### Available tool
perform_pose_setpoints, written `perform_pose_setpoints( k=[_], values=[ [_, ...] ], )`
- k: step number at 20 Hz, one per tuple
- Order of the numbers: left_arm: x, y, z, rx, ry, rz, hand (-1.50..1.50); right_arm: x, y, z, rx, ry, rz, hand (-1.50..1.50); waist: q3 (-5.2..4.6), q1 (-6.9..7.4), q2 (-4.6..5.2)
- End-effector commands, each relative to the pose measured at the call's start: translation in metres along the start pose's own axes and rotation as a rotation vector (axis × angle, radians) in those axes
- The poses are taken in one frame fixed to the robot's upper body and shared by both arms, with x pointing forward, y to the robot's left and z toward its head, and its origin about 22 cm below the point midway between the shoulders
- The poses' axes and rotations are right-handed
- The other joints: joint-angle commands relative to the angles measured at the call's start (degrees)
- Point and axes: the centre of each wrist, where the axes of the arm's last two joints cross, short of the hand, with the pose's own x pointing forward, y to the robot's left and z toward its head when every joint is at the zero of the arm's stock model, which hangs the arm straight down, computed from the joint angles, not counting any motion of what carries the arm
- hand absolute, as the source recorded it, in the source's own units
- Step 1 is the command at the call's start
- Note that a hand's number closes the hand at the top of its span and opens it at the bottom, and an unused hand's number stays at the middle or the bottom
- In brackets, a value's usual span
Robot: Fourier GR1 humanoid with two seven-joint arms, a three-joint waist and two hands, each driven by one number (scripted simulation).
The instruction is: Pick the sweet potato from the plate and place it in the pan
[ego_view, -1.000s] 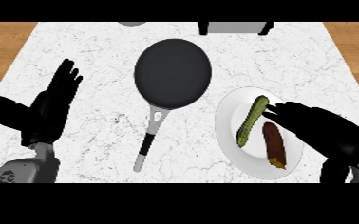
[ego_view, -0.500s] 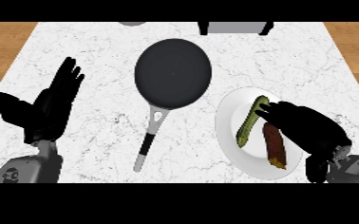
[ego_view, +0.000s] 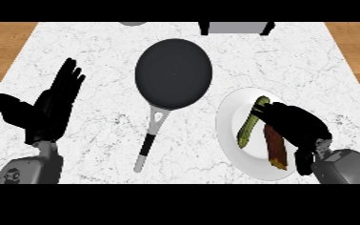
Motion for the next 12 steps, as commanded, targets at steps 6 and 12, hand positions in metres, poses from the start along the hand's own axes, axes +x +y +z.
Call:
perform_pose_setpoints(
  k=[6, 12],
  values=[
    [-0.002, 0.015, -0.007, 0.004, 0.003, 0.002, 0.0, -0.017, 0.025, -0.028, 0.007, -0.014, -0.024, -1.5, 0.0, -0.03, 0.02],
    [0.006, 0.003, -0.019, 0.006, 0.003, -0.002, 0.0, 0.0, 0.03, -0.033, 0.02, -0.028, -0.054, -1.5, -0.01, -0.21, -0.02]
  ],
)
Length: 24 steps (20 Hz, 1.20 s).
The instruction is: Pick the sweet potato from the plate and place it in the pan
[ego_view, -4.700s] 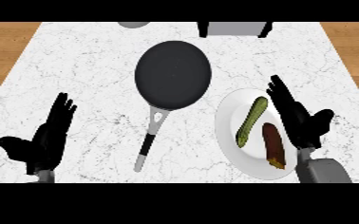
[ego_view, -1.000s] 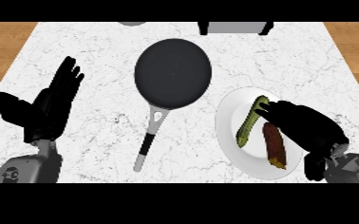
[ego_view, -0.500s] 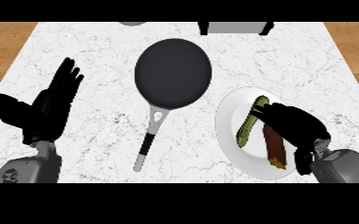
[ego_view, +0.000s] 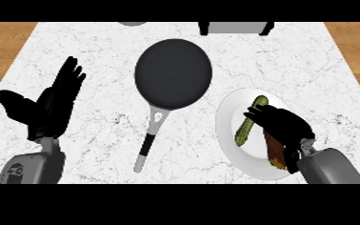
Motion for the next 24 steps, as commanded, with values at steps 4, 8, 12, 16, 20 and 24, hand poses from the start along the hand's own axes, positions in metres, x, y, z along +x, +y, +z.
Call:
perform_pose_setpoints(
  k=[4, 8, 12, 16, 20, 24],
  values=[
    [0.003, 0.014, 0.014, 0.001, -0.004, -0.004, 0.0, -0.002, 0.033, -0.013, 0.057, 0.002, 0.002, -1.5, 0.06, 0.12, 0.01],
    [0.01, -0.011, -0.011, 0.009, -0.003, -0.005, 0.0, 0.007, 0.004, -0.029, -0.002, -0.117, 0.028, 1.5, 0.07, 0.1, 0.17],
    [0.014, 0.007, 0.009, -0.013, -0.015, -0.017, 0.0, 0.015, 0.026, -0.048, -0.026, -0.11, 0.0, 1.5, 0.09, 0.64, 0.14],
    [0.002, -0.013, -0.002, -0.002, -0.017, -0.021, 0.0, -0.009, 0.041, -0.033, -0.041, -0.139, -0.033, 1.5, 0.08, 0.06, 0.15],
    [0.013, -0.01, -0.003, 0.002, 0.001, -0.011, 0.0, -0.016, 0.0, -0.023, -0.111, -0.154, -0.073, 1.5, 0.06, 0.0, 0.03],
    [0.008, -0.009, -0.002, -0.039, -0.004, -0.012, 0.0, 0.094, -0.036, -0.061, -0.245, 0.105, -0.244, 1.5, -0.01, 3.13, 0.32]
  ],
)
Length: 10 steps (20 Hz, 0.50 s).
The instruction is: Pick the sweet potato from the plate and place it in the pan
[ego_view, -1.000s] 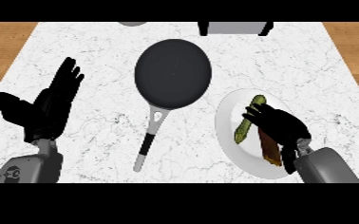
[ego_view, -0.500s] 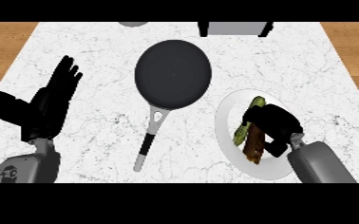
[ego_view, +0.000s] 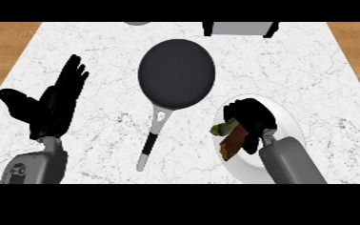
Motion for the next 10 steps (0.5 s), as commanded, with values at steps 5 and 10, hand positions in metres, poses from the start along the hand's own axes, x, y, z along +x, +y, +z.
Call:
perform_pose_setpoints(
  k=[5, 10],
  values=[
    [0.006, -0.015, -0.006, -0.065, -0.015, -0.002, 0.0, 0.064, -0.055, -0.019, -0.289, 0.321, -0.076, 1.5, 0.2, 4.33, 0.34],
    [0.002, -0.028, -0.008, -0.128, 0.004, -0.001, 0.0, 0.111, -0.118, -0.015, -0.598, 0.485, 0.025, 1.5, -0.16, 7.2, 0.21]
  ],
)
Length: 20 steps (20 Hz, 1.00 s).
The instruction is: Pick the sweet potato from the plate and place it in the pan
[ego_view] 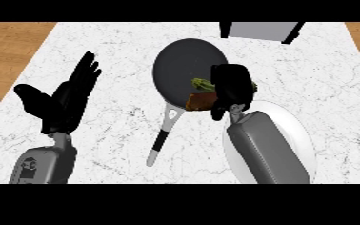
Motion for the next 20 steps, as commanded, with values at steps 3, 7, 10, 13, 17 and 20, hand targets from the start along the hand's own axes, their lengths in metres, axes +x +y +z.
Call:
perform_pose_setpoints(
  k=[3, 7, 10, 13, 17, 20],
  values=[
    [0.002, -0.015, -0.005, -0.055, -0.004, -0.009, 0.0, 0.059, -0.069, 0.003, -0.354, 0.2, 0.036, 1.5, -0.15, 3.19, 0.0],
    [0.004, -0.025, -0.008, -0.096, -0.013, -0.001, 0.0, 0.088, -0.097, 0.002, -0.437, 0.323, 0.052, 1.5, -0.14, 5.24, 0.92],
    [0.012, -0.028, -0.014, -0.117, -0.02, 0.0, 0.0, 0.101, -0.107, 0.0, -0.469, 0.394, 0.013, 1.5, -0.04, 5.48, 1.31],
    [0.013, -0.032, -0.018, -0.112, -0.021, -0.022, 0.0, 0.111, -0.121, -0.003, -0.501, 0.441, -0.017, 1.5, -0.03, 5.38, 1.41],
    [0.015, -0.028, -0.024, -0.084, -0.026, -0.016, 0.0, 0.119, -0.134, -0.01, -0.53, 0.504, -0.051, 1.5, -0.03, 3.93, 1.51],
    [0.011, -0.028, -0.019, -0.07, -0.008, -0.005, 0.0, 0.12, -0.129, -0.017, -0.54, 0.531, -0.087, 1.5, 0.07, 3.09, 1.35]
  ],
)
